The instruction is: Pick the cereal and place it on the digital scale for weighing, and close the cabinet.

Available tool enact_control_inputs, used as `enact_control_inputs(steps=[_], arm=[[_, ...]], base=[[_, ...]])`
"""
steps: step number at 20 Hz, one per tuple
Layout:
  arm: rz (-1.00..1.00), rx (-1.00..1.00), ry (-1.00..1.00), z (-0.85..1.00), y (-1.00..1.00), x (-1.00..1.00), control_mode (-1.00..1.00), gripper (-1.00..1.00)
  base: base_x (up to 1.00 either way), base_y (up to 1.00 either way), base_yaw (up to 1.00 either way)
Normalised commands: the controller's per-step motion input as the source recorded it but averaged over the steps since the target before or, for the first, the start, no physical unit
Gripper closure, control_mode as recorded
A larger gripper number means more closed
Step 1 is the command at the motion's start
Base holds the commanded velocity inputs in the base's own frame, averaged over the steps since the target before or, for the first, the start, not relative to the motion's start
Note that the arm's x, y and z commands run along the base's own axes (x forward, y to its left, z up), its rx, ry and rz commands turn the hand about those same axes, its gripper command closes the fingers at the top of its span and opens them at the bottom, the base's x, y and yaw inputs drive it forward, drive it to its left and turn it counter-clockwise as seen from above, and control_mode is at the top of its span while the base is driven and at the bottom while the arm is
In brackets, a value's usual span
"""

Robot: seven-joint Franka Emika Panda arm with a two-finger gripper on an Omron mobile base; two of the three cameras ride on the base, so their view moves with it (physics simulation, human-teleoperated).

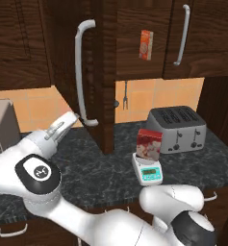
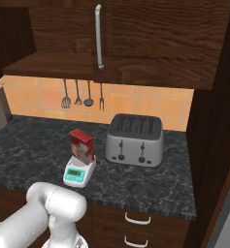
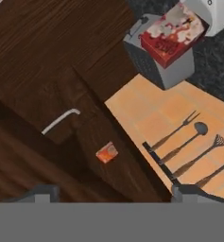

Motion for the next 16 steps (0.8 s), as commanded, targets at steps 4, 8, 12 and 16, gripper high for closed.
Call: enact_control_inputs(steps=[4, 8, 12, 16], arm=[[-0.03, 0.39, 0.04, 0.42, -1.0, 0.03, -1.0, -1.0], [-0.01, 0.37, 0.02, 0.55, -1.0, 0.03, -1.0, -1.0], [0.04, 0.36, -0.25, 0.29, -1.0, 0.2, -1.0, -1.0], [0.25, 0.36, -0.36, 0.0, -1.0, 0.59, -1.0, -1.0]], base=[[0.0, 0.0, 0.0], [0.0, 0.0, 0.0], [0.0, 0.0, 0.0], [0.0, 0.0, 0.0]])
